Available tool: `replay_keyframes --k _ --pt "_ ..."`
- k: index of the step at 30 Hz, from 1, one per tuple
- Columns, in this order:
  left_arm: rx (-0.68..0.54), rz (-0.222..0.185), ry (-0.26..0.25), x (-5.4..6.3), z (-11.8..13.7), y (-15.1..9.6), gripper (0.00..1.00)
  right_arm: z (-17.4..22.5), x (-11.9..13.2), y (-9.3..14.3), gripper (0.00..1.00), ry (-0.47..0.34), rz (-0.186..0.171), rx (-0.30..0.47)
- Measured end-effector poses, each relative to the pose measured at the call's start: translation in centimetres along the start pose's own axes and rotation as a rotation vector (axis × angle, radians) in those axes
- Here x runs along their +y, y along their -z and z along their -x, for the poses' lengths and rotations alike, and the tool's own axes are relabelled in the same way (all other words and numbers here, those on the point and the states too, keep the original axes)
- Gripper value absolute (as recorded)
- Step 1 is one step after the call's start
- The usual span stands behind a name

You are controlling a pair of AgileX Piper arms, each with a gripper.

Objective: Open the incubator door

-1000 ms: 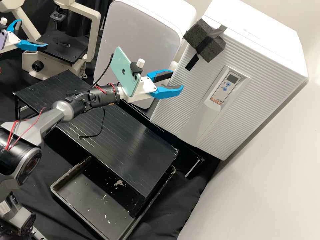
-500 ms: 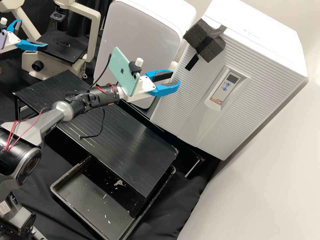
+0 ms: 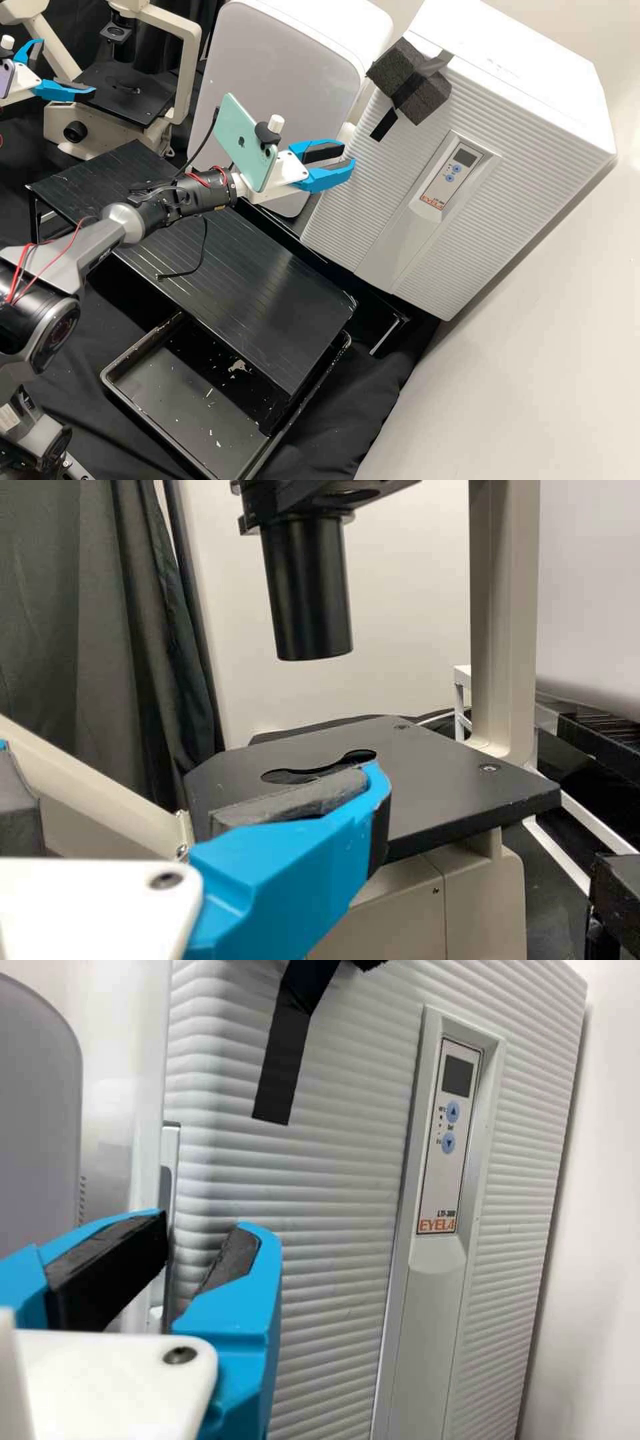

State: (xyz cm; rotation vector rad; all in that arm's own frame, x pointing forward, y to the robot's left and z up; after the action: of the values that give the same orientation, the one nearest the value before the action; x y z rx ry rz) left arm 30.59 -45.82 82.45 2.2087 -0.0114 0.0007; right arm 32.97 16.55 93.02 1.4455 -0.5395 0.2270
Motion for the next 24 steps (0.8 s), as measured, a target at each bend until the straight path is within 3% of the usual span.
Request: replay_keyframes --k 10,16,23,24 --pt "0.000 0.000 0.000 0.0 0.0 0.0 1.00 1.0 0.2 -0.5 0.00 -0.003 0.005 -0.006" --pt "0.000 0.000 0.000 0.0 0.0 0.0 1.00 2.0 1.8 -1.7 0.00 -0.103 -0.043 -0.083" --pt "0.000 0.000 0.000 0.0 0.0 0.0 1.00 2.7 2.0 -1.4 0.00 -0.110 -0.070 -0.068" --pt "0.000 0.000 0.000 0.0 0.0 0.0 1.00 2.8 1.9 -1.3 1.00 -0.110 -0.073 -0.063"
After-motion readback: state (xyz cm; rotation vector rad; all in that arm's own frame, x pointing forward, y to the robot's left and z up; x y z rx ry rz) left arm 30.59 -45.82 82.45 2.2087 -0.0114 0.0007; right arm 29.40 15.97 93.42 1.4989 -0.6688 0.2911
